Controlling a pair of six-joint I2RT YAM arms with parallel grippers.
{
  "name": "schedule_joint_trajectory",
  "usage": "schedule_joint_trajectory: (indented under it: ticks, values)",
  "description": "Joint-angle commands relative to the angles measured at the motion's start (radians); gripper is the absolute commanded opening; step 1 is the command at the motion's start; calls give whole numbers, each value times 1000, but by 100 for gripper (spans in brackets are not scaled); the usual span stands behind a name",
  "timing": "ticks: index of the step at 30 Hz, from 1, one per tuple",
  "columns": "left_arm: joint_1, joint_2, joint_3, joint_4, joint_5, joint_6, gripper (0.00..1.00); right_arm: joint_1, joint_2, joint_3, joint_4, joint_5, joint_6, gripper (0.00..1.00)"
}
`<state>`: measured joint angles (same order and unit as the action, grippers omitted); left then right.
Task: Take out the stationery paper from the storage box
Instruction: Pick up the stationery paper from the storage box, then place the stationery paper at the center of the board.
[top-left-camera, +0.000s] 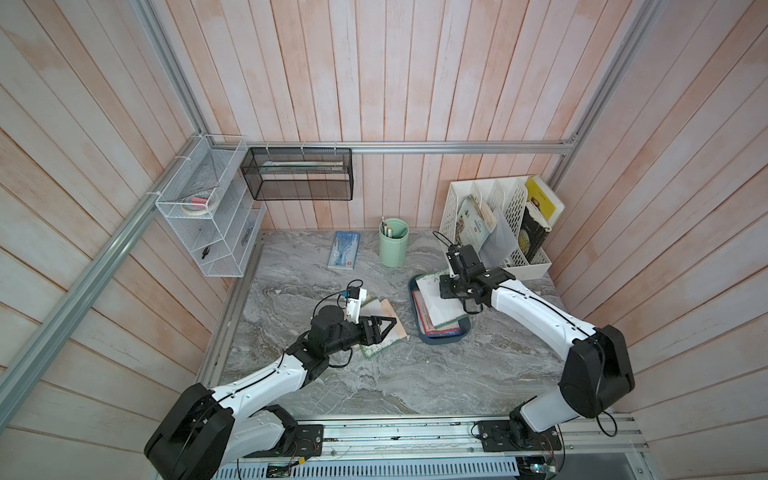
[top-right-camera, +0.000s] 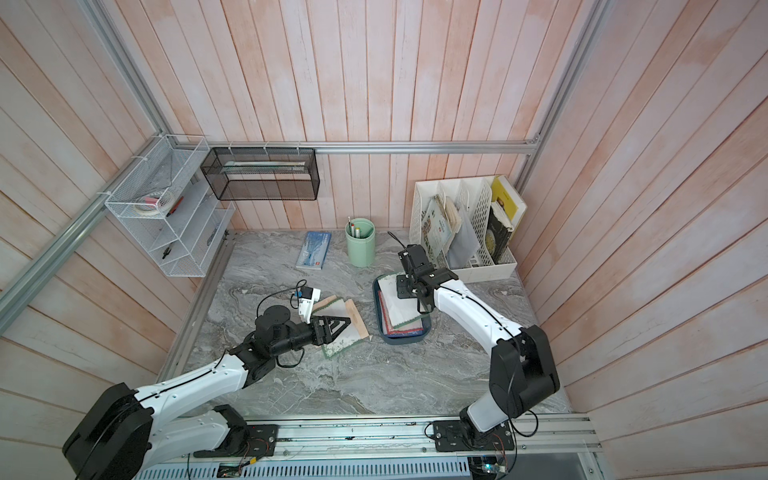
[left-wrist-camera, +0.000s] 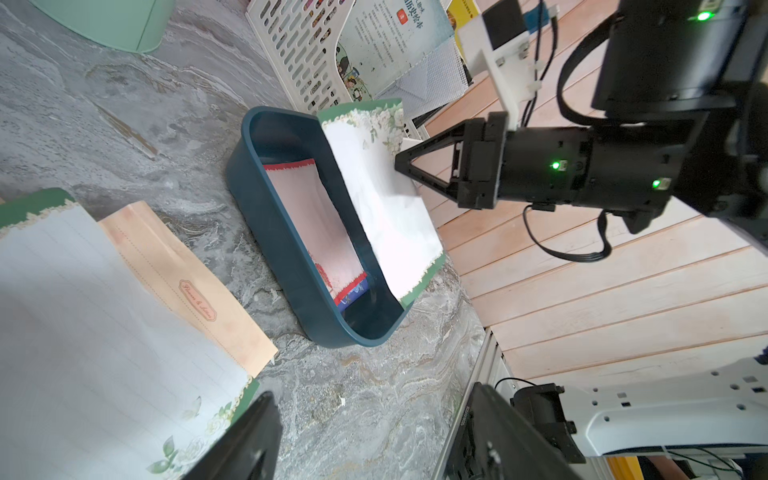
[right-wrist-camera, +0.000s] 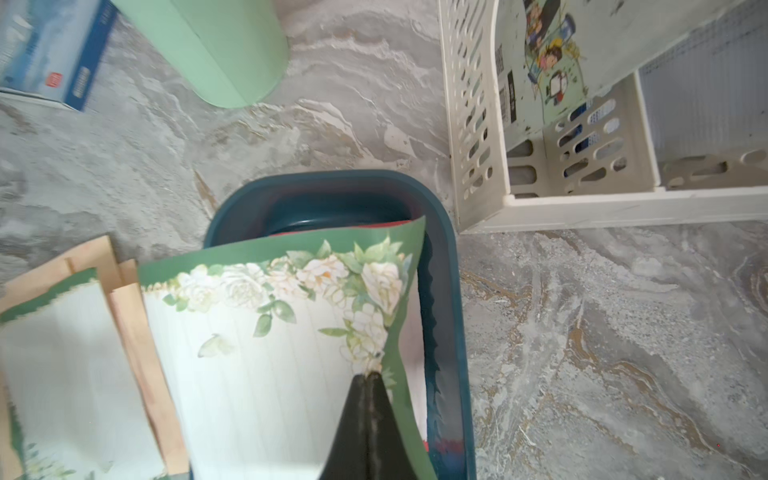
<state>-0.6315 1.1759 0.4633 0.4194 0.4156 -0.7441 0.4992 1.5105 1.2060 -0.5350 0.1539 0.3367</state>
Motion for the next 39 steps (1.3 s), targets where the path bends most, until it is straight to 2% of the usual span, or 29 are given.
schedule_joint_trajectory:
  ticks: [1,5,11,16,19,21,24,27,29,33,36,39]
  values:
    - [-6,49,37,71,33,19,76,23,-64,10,-36,-63,12,0]
    - [-30,131,87,108,32,27,76,67,-88,32,-45,-106,19,0]
    - [-88,244,213,76,-1,75,76,144,-58,55,-48,-100,35,0]
    - [-98,309,271,75,0,87,76,182,-45,67,-44,-101,45,0]
    - [-101,339,287,73,11,89,67,190,-48,68,-39,-111,49,0]
    - [-102,346,287,76,19,88,64,190,-51,71,-42,-108,50,0]
    - [-103,343,276,82,15,87,49,190,-55,70,-43,-111,48,0]
    - [-103,332,269,82,12,88,24,190,-53,70,-43,-120,48,0]
    - [-103,324,270,76,8,89,13,190,-53,69,-42,-121,47,0]
    - [-103,298,265,59,4,93,0,189,-57,60,-34,-129,48,0]
    - [-103,257,249,28,-2,108,0,190,-82,43,-27,-106,36,25]
    - [-100,178,210,-8,3,135,0,175,-158,-9,31,-102,20,39]
